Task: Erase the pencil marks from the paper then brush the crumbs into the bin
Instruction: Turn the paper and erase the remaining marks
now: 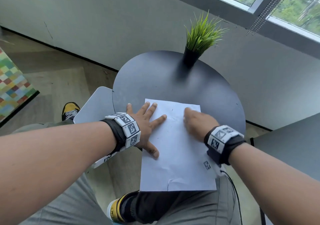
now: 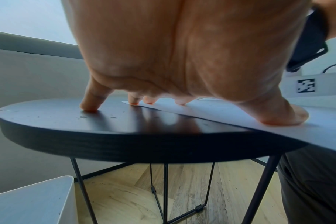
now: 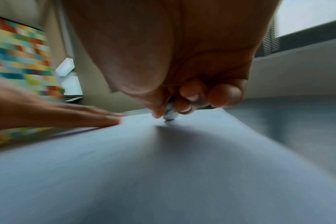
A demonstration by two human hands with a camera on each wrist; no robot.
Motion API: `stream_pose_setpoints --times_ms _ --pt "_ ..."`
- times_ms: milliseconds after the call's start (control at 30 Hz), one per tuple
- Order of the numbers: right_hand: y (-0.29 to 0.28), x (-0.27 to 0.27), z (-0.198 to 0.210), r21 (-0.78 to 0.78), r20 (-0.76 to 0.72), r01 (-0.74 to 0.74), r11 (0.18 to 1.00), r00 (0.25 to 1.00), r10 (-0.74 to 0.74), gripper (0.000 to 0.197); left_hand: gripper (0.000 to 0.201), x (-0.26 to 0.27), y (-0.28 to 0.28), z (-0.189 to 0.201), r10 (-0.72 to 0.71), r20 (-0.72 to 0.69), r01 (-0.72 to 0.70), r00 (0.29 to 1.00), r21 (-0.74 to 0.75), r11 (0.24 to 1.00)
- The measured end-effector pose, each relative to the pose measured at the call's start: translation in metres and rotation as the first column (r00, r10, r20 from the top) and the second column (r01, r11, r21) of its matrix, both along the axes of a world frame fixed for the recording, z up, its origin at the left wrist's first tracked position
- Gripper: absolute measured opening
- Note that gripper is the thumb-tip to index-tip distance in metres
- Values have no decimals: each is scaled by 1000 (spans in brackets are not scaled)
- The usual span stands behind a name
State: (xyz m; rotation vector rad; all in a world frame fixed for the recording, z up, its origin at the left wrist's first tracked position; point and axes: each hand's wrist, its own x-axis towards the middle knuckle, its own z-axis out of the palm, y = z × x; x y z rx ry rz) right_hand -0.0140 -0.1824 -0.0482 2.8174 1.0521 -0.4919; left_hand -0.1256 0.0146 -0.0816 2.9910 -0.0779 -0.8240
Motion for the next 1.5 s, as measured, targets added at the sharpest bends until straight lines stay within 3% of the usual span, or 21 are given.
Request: stream_pose_setpoints --times_ms 100,133,233,300,433,533,600,667,767,833,867,933,1000,1033,1133,1167,1267,1300,1333,1433,1500 --pt "12 -56 1 47 -170 -307 950 935 311 7 140 -1 1 0 1 1 -1 1000 -8 1000" --pt "11 -57 -1 49 -162 -325 944 930 329 7 140 0 1 0 -1 5 1 1000 -6 1000" --pt "-4 -11 -8 19 -40 -76 997 996 77 9 137 -1 1 -1 1 21 -1 1000 -19 1000" --pt "-16 15 -11 9 33 59 998 998 -59 14 130 -4 -1 -4 19 63 -16 998 -38 999" --pt "-12 18 -11 10 72 109 994 991 -109 14 129 -14 2 -10 34 135 -24 990 -70 997" --pt "5 -21 -10 -5 11 -53 999 999 53 14 137 -14 3 -14 27 119 -18 993 -80 997" --pt "16 -67 -6 43 -79 -314 949 945 316 12 138 -12 3 -15 28 111 -19 993 -82 996" --pt "18 -77 -2 64 -95 -436 898 893 440 12 139 -11 2 -16 22 108 -14 994 -78 997" --pt "11 -32 -2 43 -7 -231 972 973 232 21 142 -10 2 -16 28 94 -20 995 -79 997" --pt "7 -17 -4 55 61 -113 992 992 110 14 142 -9 1 -15 30 88 -23 996 -80 997" --pt "11 -27 -4 55 51 -154 987 987 151 9 142 -9 1 -14 32 83 -25 996 -81 996" --pt "15 -63 -8 56 -47 -367 929 928 369 14 140 -10 0 -14 35 72 -30 997 -80 996" --pt "3 -72 -8 73 -123 -409 910 902 415 16 139 -9 1 -13 37 67 -32 997 -72 997" --pt "-4 -61 -7 77 -102 -362 929 924 368 16 140 -9 0 -12 40 62 -36 997 -76 996" --pt "-28 -16 -9 78 31 -36 996 999 33 9 142 -8 0 -11 39 62 -34 997 -79 996" --pt "-29 -21 -9 74 43 -52 996 998 48 5 142 -9 -1 -11 36 60 -32 998 -78 996" --pt "-18 -72 -12 94 -61 -360 928 928 366 11 143 -9 0 -11 39 64 -34 997 -74 997" --pt "-20 -74 -11 98 -88 -372 923 921 380 12 143 -9 1 -10 35 60 -31 998 -70 997" --pt "-24 -65 -8 77 -80 -330 941 939 336 15 143 -8 1 -9 31 51 -28 998 -69 997" --pt "-40 -17 -6 17 56 14 1000 998 -15 16 142 -8 0 -6 32 35 -30 999 -75 997" --pt "-33 -27 -4 2 56 -30 1000 998 30 9 142 -9 -1 -5 35 29 -32 999 -69 997"
